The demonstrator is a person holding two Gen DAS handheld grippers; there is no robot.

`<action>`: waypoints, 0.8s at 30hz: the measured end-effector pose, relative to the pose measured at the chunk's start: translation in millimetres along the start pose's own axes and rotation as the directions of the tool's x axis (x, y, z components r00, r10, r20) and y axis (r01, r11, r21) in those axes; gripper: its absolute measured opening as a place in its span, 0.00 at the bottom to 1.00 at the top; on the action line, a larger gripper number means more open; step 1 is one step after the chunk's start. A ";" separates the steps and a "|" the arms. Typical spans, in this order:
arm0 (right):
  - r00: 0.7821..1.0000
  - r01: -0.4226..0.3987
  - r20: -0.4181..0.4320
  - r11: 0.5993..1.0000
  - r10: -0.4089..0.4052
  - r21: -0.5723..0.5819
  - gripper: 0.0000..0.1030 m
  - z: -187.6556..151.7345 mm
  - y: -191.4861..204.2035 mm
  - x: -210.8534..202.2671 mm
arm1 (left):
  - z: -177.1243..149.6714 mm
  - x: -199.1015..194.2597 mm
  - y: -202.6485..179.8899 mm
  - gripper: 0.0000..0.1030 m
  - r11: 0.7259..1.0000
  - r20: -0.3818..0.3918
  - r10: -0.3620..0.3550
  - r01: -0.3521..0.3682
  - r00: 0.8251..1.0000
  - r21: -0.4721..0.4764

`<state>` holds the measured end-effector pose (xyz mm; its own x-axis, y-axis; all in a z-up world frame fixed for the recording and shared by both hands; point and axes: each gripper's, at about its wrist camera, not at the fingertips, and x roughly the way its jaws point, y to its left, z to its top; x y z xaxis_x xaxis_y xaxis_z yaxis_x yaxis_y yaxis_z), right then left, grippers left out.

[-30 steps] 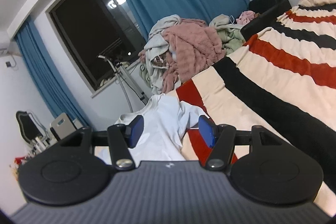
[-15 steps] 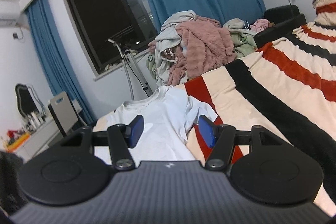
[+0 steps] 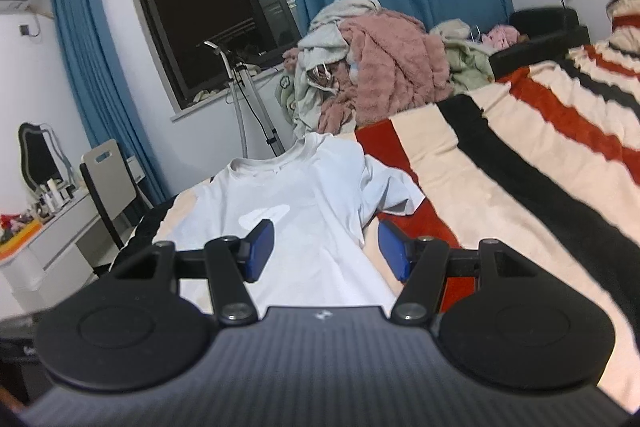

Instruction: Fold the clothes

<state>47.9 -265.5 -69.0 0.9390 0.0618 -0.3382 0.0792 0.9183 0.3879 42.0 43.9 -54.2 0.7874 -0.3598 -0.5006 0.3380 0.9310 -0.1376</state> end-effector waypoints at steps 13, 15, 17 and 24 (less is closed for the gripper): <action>0.995 0.097 0.001 0.993 -0.097 -0.061 0.59 36.1 -11.1 111.7 | -10.0 10.3 13.4 1.00 0.989 0.027 0.094 -0.091 0.995 -0.115; 0.994 0.106 -0.005 0.994 -0.107 -0.033 0.59 40.0 -26.9 129.1 | -10.5 16.5 13.8 1.00 0.985 0.019 0.100 -0.096 0.995 -0.142; 0.991 0.130 -0.021 0.992 -0.130 -0.005 0.59 41.1 -44.1 144.1 | -11.3 22.3 14.2 1.00 0.981 0.014 0.108 -0.104 0.994 -0.165; 0.989 0.130 -0.089 0.982 -0.119 0.136 0.58 41.8 -93.4 188.6 | -15.0 35.4 17.9 1.00 0.969 -0.014 0.173 -0.173 0.985 -0.175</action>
<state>231.6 -355.9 -133.2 0.8896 -0.0131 -0.4565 0.2451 0.8570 0.4532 68.2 48.7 -87.3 0.8267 -0.1925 -0.5288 0.1012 0.9752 -0.1967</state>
